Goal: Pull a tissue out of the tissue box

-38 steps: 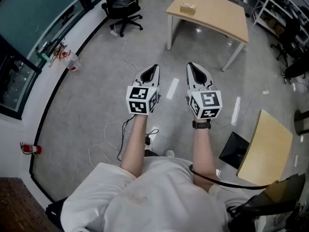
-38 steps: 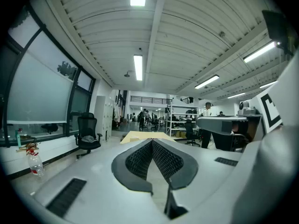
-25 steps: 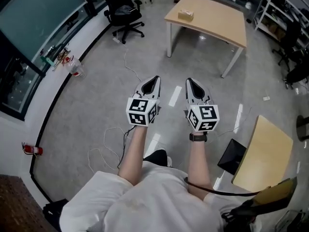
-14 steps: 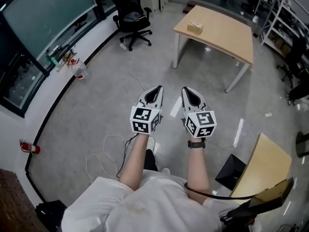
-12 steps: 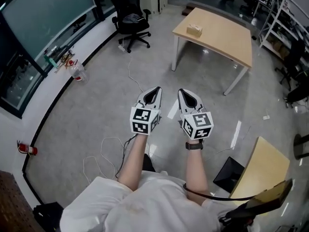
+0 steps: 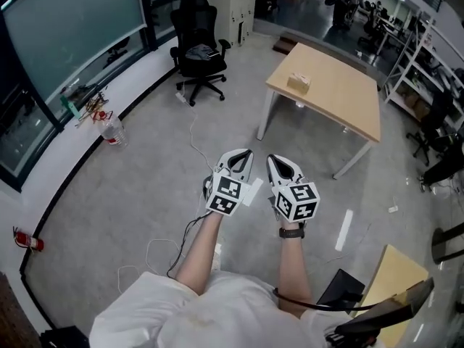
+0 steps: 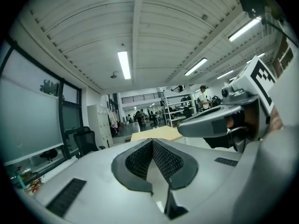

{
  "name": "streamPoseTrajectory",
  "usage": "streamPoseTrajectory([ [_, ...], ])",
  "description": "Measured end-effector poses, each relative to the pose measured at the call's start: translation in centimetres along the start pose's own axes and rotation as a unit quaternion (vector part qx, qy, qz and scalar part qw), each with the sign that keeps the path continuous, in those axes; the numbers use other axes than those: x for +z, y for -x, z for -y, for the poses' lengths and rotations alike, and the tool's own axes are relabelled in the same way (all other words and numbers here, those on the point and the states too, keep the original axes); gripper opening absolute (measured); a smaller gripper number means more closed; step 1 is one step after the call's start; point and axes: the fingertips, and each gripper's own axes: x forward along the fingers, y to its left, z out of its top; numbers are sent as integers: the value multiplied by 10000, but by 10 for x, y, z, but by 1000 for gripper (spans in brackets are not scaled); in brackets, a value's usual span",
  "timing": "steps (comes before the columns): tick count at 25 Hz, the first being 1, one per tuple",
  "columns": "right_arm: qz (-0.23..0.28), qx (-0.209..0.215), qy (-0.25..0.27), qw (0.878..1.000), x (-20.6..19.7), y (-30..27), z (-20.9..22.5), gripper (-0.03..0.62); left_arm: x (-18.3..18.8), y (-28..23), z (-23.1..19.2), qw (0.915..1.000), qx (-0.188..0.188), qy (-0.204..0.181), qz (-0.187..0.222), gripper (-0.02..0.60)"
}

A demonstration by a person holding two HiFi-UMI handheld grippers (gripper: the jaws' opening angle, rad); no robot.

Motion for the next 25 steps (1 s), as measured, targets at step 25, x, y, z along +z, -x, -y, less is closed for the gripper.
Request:
streamPoseTrajectory([
  [25,577,-175,210,9980,51,-310,134,2,-20,-215,-235,9951,-153,874,445,-2],
])
